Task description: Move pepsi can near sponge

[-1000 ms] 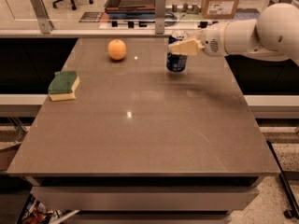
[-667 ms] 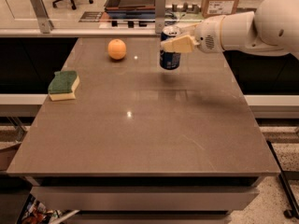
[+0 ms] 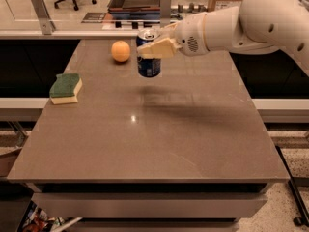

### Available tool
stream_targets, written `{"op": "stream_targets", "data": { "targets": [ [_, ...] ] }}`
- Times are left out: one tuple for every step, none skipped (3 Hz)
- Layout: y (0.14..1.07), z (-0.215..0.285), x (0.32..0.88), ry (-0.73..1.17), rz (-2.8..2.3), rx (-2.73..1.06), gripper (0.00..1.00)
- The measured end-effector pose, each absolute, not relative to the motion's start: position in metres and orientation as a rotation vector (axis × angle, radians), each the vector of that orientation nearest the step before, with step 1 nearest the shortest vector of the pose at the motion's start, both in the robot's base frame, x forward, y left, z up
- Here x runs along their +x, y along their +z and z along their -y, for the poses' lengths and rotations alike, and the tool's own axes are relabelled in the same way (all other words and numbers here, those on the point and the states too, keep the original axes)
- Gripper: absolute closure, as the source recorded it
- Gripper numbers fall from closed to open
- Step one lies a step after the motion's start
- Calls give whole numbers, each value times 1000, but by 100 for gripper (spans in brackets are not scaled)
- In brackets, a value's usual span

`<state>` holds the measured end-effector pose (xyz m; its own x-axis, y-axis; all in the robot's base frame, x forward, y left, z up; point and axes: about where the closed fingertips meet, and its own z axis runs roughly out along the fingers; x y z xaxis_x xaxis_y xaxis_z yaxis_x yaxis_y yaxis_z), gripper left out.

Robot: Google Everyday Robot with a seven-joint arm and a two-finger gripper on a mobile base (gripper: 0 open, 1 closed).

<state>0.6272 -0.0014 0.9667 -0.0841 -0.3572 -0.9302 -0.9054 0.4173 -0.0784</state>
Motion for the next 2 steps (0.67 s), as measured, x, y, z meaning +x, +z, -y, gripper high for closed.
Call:
{"op": "stream_targets", "data": {
  "targets": [
    [966, -32, 604, 760, -1643, -1175, 100],
    [959, -59, 584, 834, -1637, -1222, 100]
  ]
}}
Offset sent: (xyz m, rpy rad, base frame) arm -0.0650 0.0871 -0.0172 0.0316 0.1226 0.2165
